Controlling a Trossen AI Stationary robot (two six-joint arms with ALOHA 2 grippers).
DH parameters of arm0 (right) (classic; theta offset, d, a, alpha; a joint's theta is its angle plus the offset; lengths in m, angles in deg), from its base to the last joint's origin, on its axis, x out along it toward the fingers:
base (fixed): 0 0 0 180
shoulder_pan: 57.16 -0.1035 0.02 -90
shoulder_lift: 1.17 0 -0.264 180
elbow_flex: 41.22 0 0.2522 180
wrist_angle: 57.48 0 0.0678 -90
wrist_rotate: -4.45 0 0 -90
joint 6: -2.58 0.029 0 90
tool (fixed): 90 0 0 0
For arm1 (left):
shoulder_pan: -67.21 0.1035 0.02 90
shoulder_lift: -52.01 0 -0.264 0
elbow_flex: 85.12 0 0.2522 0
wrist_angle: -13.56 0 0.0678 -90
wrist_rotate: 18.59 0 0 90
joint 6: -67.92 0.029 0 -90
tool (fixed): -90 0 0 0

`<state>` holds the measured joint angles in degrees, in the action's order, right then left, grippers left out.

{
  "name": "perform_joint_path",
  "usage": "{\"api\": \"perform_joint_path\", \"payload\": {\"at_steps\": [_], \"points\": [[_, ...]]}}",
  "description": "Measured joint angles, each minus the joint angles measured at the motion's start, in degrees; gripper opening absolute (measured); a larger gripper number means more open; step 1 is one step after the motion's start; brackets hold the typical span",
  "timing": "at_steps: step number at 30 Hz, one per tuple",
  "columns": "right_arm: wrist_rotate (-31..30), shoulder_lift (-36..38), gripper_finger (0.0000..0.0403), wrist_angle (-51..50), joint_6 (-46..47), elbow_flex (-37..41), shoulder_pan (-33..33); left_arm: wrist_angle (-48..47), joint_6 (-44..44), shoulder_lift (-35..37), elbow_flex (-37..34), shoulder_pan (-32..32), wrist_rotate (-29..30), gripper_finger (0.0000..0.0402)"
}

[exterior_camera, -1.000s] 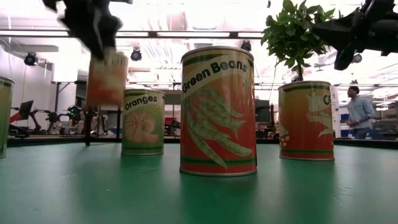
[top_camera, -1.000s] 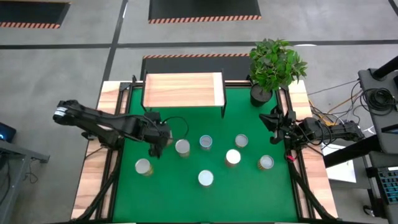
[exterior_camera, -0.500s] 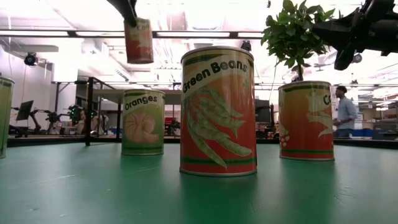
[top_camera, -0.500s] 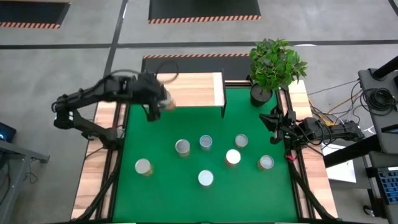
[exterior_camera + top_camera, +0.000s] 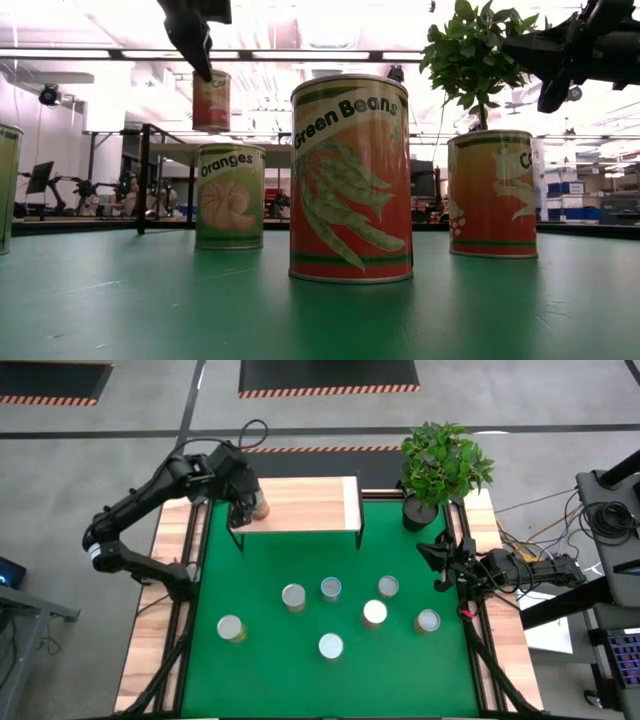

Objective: Pick and place cans onto a shelf
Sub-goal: Put the left corn can on the shelf

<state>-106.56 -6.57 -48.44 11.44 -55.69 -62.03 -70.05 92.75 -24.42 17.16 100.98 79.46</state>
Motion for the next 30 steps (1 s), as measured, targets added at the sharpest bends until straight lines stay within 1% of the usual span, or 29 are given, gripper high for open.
{"api": "perform_joint_path", "payload": {"at_steps": [7, 16, 22, 30], "points": [[0.0, 0.0, 0.0018, 0.02, 0.02, 0.0, 0.02, 4.02, 2.27, -0.04, -4.07, 0.78, 0.01, 0.0308], [0.0, 0.0, 0.0018, 0.02, 0.02, 0.0, 0.02, 5.33, 3.18, -0.04, -7.33, 0.89, 1.2, 0.0341], [0.0, 0.0, 0.0018, 0.02, 0.02, 0.0, 0.01, 5.05, 4.22, -0.04, -5.52, 0.86, 1.89, 0.0347], [-0.02, 0.0, 0.0018, 0.0, 0.07, 0.0, 0.02, 3.5, 4.76, -0.04, -1.12, 0.84, 1.87, 0.0347]]}}
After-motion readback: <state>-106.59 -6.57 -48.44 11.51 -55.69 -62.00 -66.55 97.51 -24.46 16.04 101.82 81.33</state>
